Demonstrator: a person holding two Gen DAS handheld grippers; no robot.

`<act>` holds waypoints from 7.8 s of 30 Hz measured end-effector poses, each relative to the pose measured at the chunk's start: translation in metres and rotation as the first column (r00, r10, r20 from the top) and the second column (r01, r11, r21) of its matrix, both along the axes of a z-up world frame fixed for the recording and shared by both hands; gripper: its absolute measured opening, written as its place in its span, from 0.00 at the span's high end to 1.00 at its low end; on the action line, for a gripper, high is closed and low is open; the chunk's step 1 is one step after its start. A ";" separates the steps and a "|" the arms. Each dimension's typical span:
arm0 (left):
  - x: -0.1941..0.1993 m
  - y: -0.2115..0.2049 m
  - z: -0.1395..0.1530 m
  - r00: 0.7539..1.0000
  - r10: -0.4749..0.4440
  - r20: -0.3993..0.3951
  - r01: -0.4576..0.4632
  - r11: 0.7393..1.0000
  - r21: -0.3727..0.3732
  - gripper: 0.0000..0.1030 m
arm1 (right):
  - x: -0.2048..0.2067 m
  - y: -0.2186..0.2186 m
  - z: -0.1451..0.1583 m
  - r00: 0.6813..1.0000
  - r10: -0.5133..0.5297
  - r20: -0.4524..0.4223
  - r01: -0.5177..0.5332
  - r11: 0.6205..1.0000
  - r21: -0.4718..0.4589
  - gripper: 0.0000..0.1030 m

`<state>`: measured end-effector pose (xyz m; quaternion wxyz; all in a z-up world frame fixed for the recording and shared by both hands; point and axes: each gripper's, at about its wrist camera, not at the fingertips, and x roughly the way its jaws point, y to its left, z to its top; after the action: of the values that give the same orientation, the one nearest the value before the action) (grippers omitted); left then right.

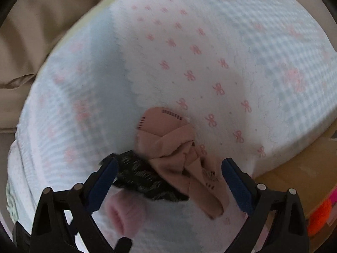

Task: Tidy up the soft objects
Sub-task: 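Grasp the pink hair tie with the left tool while the right tool grasps the pink cloth, then carry the hair tie and pink cloth over the box, then open both tools to release the hair tie and cloth into the box, then lower the right tool onto the black patterned scarf and close on it, then carry the black scarf over the box with the right tool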

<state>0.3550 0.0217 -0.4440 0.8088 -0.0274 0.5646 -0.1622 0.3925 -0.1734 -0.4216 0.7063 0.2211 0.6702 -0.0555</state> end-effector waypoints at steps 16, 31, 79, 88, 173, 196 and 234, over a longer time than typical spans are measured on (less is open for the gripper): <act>-0.001 -0.017 -0.040 0.999 -0.033 -0.037 0.034 0.999 0.038 0.74 | -0.022 0.008 -0.024 1.000 -0.028 0.005 0.029 0.998 -0.061 0.64; -0.027 0.008 0.026 0.998 -0.001 0.070 0.001 1.000 0.004 0.75 | -0.040 0.013 0.063 0.985 -0.008 0.171 0.018 0.998 -0.059 0.71; -0.171 -0.212 0.232 0.989 -0.052 0.142 0.061 0.996 -0.062 0.75 | -0.235 -0.210 0.253 0.957 0.099 0.273 -0.087 0.995 -0.055 0.71; -0.132 -0.262 0.157 0.998 -0.056 0.022 0.056 0.998 0.009 0.75 | -0.215 -0.270 0.188 0.981 0.085 0.172 -0.083 0.996 -0.023 0.71; -0.116 0.115 0.134 0.949 0.303 0.089 -0.307 0.951 0.045 0.00 | -0.117 0.064 0.147 0.806 0.521 0.279 -0.491 0.853 -0.174 0.01; -0.051 0.108 0.028 0.947 0.312 -0.074 -0.305 0.948 0.087 0.00 | -0.024 0.086 -0.033 0.764 0.645 -0.016 -0.638 0.753 -0.163 0.42; -0.178 -0.029 0.234 0.964 0.209 0.166 -0.211 0.977 -0.003 0.00 | -0.185 -0.061 0.249 0.856 0.371 0.360 -0.340 0.929 -0.148 0.67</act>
<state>0.1771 -0.0077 -0.2104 0.8656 -0.0678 0.4907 -0.0733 0.2080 -0.2348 -0.1729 0.8292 0.0718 0.5464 0.0936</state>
